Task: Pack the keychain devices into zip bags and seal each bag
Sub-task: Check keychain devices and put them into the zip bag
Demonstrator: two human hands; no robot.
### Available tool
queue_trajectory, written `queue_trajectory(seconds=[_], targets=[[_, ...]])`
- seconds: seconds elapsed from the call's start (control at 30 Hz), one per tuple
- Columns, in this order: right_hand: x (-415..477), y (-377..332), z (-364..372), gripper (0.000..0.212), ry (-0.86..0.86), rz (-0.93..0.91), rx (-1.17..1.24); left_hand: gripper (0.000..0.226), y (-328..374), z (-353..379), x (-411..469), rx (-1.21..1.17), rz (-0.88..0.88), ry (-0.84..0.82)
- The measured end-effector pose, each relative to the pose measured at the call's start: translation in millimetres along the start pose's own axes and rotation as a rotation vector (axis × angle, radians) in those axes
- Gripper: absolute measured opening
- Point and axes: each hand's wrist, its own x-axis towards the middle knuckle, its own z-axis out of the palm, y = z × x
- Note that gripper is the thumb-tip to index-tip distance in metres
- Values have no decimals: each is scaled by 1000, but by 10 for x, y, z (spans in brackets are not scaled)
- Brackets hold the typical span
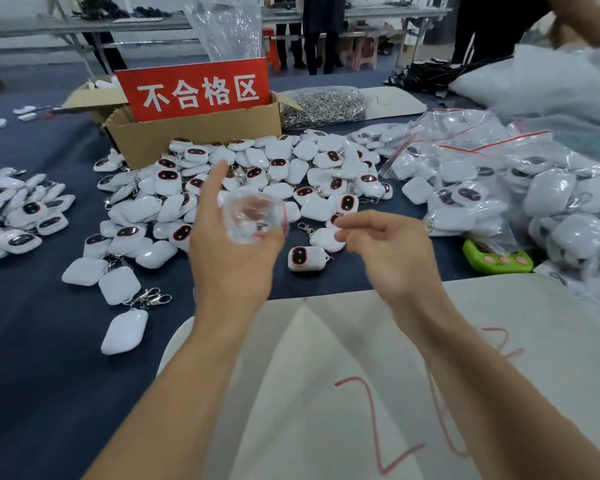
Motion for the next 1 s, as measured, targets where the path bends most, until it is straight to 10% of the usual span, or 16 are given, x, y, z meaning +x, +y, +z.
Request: queue_trajectory(seconds=[0.23, 0.47, 0.63, 0.73, 1.0], targets=[[-100, 158, 309, 45, -349, -232, -676, 55, 44, -197, 285, -450, -206, 297], [-70, 152, 255, 34, -257, -185, -498, 54, 49, -471, 466, -305, -33, 468], [-98, 127, 249, 33, -171, -230, -450, 92, 89, -283, 183, 103, 207, 98], [-79, 109, 182, 14, -84, -199, -406, 117, -4, -20, -81, 344, 47, -303], [17, -14, -19, 14, -6, 233, 292, 77, -111, 83, -248, 738, 118, -665]])
